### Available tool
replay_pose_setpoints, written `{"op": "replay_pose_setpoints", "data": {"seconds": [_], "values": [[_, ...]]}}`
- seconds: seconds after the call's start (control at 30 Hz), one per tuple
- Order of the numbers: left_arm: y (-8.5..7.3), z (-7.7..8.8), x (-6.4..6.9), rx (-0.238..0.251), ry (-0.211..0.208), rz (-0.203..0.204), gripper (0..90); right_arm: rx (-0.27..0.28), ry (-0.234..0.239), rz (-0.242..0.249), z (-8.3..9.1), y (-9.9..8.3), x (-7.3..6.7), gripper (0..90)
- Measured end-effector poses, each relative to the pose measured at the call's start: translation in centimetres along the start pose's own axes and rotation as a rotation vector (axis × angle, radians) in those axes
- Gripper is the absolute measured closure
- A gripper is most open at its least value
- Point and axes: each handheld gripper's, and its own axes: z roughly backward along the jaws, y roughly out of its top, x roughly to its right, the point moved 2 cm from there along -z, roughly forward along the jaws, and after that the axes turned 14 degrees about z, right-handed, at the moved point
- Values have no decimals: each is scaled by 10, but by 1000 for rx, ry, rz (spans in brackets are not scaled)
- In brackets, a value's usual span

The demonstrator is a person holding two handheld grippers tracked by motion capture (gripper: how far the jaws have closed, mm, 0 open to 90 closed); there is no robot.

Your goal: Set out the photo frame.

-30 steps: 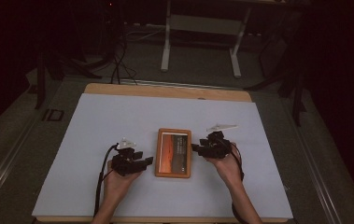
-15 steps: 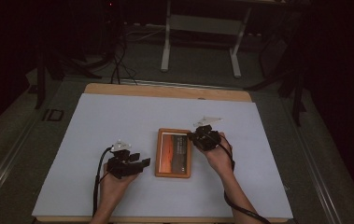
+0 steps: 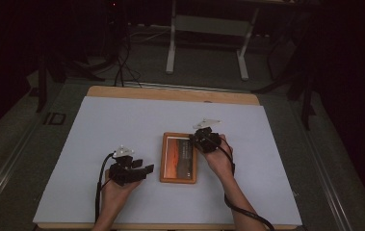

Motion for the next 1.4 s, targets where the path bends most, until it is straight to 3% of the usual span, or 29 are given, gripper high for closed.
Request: {"op": "replay_pose_setpoints", "data": {"seconds": [0.2,0.37,0.57,0.87,1.07,1.4], "values": [[1,4,-3,38,2,19,456,10,5,-49,0,-8,5,898],[2,4,-4,36,0,23,456,-7,4,-82,-2,-20,10,899],[0,2,3,24,-26,-1,455,-54,4,-97,-8,-33,13,899],[2,9,21,34,-104,-20,442,-74,15,-92,-8,-32,12,899],[3,11,33,15,-155,-30,409,-66,20,-101,-7,-33,13,900],[-2,-10,59,-32,-180,-67,349,-60,23,-108,-8,-34,14,900]]}}
